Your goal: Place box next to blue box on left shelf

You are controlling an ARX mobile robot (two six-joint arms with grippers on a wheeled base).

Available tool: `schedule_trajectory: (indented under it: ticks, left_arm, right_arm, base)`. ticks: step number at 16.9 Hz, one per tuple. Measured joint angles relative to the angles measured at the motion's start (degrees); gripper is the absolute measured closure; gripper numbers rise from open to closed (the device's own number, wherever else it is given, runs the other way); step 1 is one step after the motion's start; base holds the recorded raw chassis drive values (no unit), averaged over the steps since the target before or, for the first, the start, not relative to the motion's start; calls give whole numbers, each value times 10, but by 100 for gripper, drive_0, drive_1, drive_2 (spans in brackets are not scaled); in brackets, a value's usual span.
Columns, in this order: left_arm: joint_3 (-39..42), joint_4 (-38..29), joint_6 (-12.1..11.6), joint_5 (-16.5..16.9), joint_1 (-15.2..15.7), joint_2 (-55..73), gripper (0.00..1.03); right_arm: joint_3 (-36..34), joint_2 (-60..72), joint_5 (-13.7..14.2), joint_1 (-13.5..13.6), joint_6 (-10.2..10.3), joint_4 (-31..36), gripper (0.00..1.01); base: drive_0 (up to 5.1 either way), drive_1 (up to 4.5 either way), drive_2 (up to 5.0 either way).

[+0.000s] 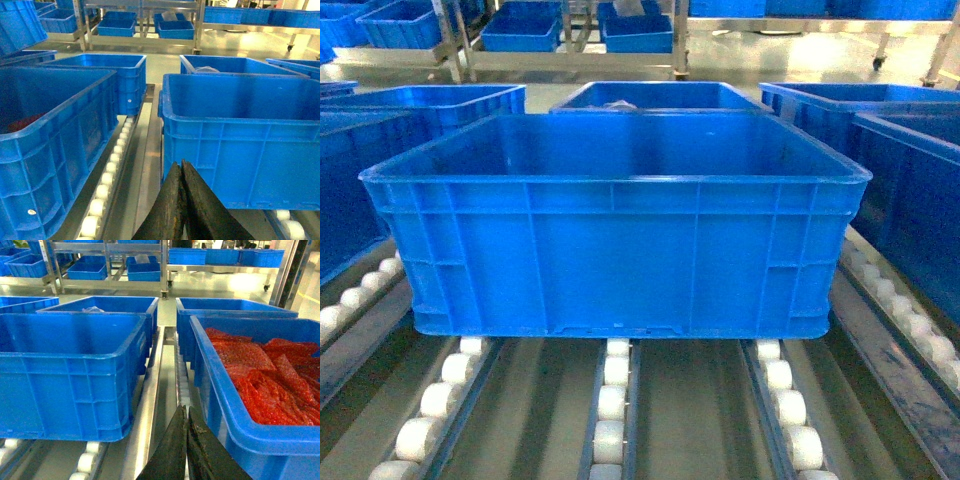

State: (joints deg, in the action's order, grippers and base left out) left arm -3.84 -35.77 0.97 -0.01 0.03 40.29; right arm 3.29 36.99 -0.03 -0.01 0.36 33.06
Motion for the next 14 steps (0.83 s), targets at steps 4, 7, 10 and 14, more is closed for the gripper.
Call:
schedule_trajectory:
  ticks: [4,7,10,14]
  left_arm:
    - [30,21,0,0,0,-51,101]
    - [30,32,0,0,0,-64,101]
    - [30,53,0,0,0,-93,101]
    - [30,139,0,0,0,-184,101]
  right_arm:
    - [-26,-47,0,0,0,-22,99]
    - [-26,-72,0,0,0,-38,99]
    - [-26,-94,0,0,0,-54,99]
    - [-26,-175,0,0,0,-134,99]
  base:
    - [0,0,0]
    - [0,0,0]
    - [0,0,0]
    - [0,0,0]
